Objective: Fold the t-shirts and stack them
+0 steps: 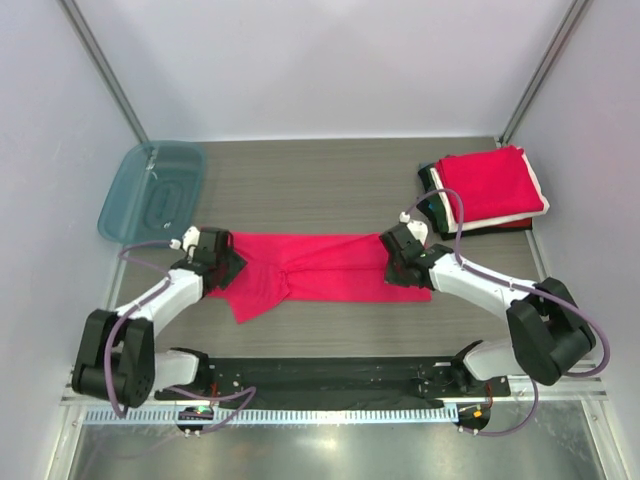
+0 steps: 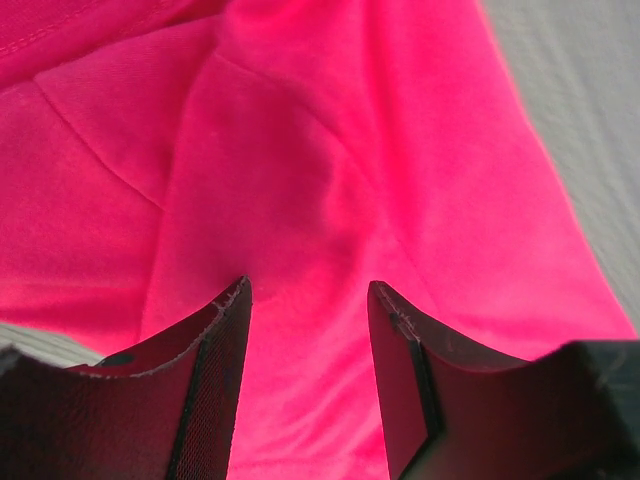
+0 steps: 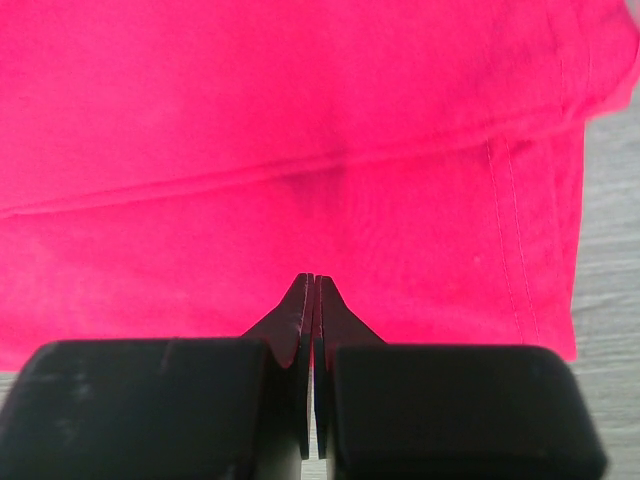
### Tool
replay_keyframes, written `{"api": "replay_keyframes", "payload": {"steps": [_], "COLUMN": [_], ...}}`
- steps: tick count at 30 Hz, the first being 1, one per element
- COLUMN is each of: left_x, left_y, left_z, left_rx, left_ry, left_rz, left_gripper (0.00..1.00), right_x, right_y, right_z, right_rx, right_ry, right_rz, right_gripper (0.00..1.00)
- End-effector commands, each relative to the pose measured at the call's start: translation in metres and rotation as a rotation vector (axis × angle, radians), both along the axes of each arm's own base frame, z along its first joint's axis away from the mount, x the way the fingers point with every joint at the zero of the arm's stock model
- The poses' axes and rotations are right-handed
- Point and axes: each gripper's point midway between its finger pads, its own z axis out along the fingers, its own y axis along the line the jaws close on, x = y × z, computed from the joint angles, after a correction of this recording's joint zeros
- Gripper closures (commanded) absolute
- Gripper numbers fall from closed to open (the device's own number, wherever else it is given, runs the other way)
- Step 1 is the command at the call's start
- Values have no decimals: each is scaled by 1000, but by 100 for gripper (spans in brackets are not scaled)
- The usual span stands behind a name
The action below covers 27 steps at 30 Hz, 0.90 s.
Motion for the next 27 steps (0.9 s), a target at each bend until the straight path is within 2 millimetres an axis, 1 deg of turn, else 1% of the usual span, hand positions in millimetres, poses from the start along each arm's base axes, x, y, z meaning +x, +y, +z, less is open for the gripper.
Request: {"api": "replay_keyframes", "payload": {"steps": [1,2,3,5,7,9,11,12,13,14,15,16,17,18,19,20,21,22,23,24,25,26,27], "left_x": [9,15,13,18,19,23,30,33,42,44,49,62,63,70,89,97,102,123,133,138,165,175,181], "left_y": [10,8,9,10,13,16,15,13,6,2,-2,-8,-10,-12,-19,-28,-33,-43,-53,-58,-71,-85,-94], "left_z": [-4,-1,-8,-8,-15,-17,-23,-25,-23,-33,-36,-31,-44,-45,-38,-39,-51,-40,-38,-51,-33,-31,-34], "left_rx": [35,40,59,70,96,113,127,127,104,106,95,84,87,84,74,48,49,29,25,41,40,37,43], "left_ry": [35,33,68,75,97,104,119,127,127,161,173,157,195,195,159,163,195,162,151,175,113,98,113], "left_rz": [87,79,65,72,78,87,80,68,47,22,3,-10,-23,-29,-43,-78,-114,-146,-183,-205,-240,-278,-300], "left_gripper": [49,49,49,49,49,50,50,50,50,51,51,51,52,52,52,52,53,53,55,57,56,56,56], "right_x": [-3,-6,-9,-16,-23,-28,-36,-39,-45,-49,-54,-57,-67,-72,-75,-89,-96,-98,-100,-115,-113,-117,-127], "right_y": [-8,-8,-10,-11,-16,-17,-16,-12,-9,-6,1,7,22,31,45,67,78,101,121,138,169,191,211], "right_z": [-12,-17,-24,-32,-39,-42,-44,-45,-47,-47,-48,-47,-46,-45,-41,-39,-46,-39,-38,-52,-41,-38,-44], "right_rx": [-17,-17,-32,-38,-48,-49,-46,-33,-30,-22,-3,8,16,23,38,54,44,72,102,78,126,162,161], "right_ry": [22,39,61,93,116,122,132,141,155,161,171,175,173,173,168,168,187,178,170,200,179,178,180], "right_rz": [-74,-79,-81,-79,-85,-83,-69,-56,-37,-28,-8,-4,48,75,97,159,180,221,252,322,367,417,488], "right_gripper": [99,99,99,99,99,99,99,99,99,99,99,99,99,99,99,99,99,99,99,99,99,99,99]}}
